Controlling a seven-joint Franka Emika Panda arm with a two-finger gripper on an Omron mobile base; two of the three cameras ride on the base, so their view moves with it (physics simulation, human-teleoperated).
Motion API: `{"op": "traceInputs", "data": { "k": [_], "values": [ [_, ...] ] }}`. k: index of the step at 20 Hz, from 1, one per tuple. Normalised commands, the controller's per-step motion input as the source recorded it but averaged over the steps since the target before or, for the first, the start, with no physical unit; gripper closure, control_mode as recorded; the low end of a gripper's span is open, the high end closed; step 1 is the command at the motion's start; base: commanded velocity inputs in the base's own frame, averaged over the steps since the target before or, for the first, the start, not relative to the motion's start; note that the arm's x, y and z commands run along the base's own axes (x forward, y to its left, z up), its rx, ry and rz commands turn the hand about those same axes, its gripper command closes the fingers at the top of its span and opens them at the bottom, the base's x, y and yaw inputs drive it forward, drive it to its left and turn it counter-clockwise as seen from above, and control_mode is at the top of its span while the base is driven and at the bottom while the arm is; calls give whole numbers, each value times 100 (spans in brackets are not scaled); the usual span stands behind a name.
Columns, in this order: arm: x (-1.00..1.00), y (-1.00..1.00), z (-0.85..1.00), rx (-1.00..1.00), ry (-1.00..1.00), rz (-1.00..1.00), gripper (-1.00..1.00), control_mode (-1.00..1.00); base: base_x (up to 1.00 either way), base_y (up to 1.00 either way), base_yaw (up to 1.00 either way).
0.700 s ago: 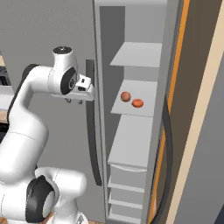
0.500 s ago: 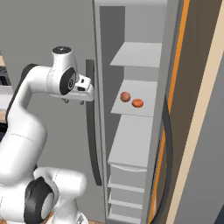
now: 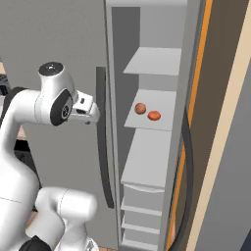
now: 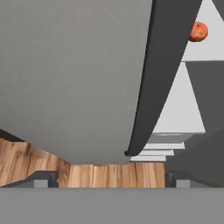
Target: Take the squash and onion out of the freezer and place them in the tupperware container on the counter. Then put the tupperware containing the vegetables back in the freezer.
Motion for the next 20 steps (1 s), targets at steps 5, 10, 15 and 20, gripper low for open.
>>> {"op": "traceInputs", "data": {
  "k": [5, 10, 15, 20],
  "values": [
    [-40, 0, 0, -2, -5, -6, -100, -100, 0, 0, 0],
    [-15, 0, 0, 0, -1, -3, -100, 100, -9, -9, -3],
    [0, 0, 0, 0, 0, 0, -100, 100, -1, -51, -5],
    [0, 0, 0, 0, 0, 0, -100, 100, 3, -64, -2]
  ]
}}
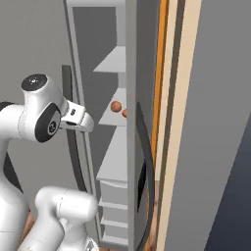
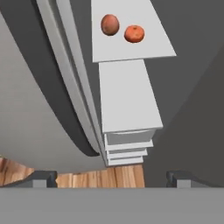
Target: Take the squash and onion out of the freezer and place them in the tupperware container on the counter. Then put the tupperware containing the vegetables back in the freezer.
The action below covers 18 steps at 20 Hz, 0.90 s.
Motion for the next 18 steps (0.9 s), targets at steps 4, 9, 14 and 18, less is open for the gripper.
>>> {"op": "traceInputs", "data": {
  "k": [4, 9, 14, 18],
  "values": [
    [0, 0, 0, 0, 0, 0, -100, 100, 23, -49, 0],
    [0, 0, 0, 0, 0, 0, -100, 100, 63, -9, 2],
    [0, 0, 0, 0, 0, 0, -100, 100, 77, -7, 1],
    [8, -16, 0, 0, 0, 0, -100, -100, 16, -3, 0]
  ]
}}
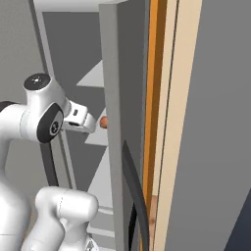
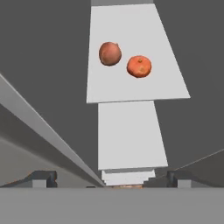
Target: Take the squash and onion out of the freezer and place them in the tupperware container on the counter. Then put the tupperware containing the vegetables back in the freezer.
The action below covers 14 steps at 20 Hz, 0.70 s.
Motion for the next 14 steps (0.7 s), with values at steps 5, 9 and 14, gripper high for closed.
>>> {"op": "traceInputs", "data": {
  "k": [5, 9, 14],
  "values": [
    [-2, -58, -12, 5, -11, 0, -100, -100, 0, 0, 0],
    [31, -56, -20, 7, -12, 0, -100, -100, 0, 0, 0],
    [53, -34, -30, 2, -6, 0, -100, -100, 0, 0, 0]
  ]
}}
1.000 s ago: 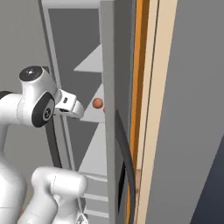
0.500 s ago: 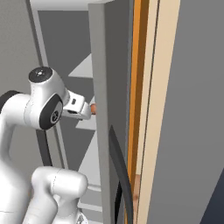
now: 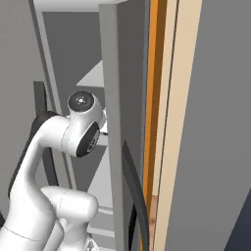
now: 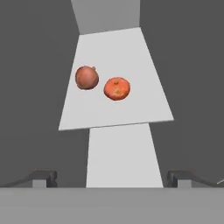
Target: Take the squash and onion out of the freezer and place them in the tupperware container on the counter. Then put the tupperware containing the vegetables back in the freezer.
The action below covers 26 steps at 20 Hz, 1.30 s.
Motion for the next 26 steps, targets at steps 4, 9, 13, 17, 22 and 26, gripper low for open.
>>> {"op": "traceInputs", "data": {
  "k": [4, 9, 13, 17, 22, 26],
  "values": [
    [74, -3, -30, 0, 0, 0, -100, -100, 0, 0, 0],
    [82, 0, -31, 0, 1, 0, -100, -100, 0, 0, 0],
    [66, -4, -32, 0, 0, 0, -100, -100, 0, 0, 0],
    [58, -6, -40, 0, 0, 0, -100, -100, 0, 0, 0],
    [51, -9, -38, 0, 2, 1, -100, -100, 0, 0, 0],
    [49, -15, -28, 0, 4, 2, -100, -100, 0, 0, 0]
  ]
}}
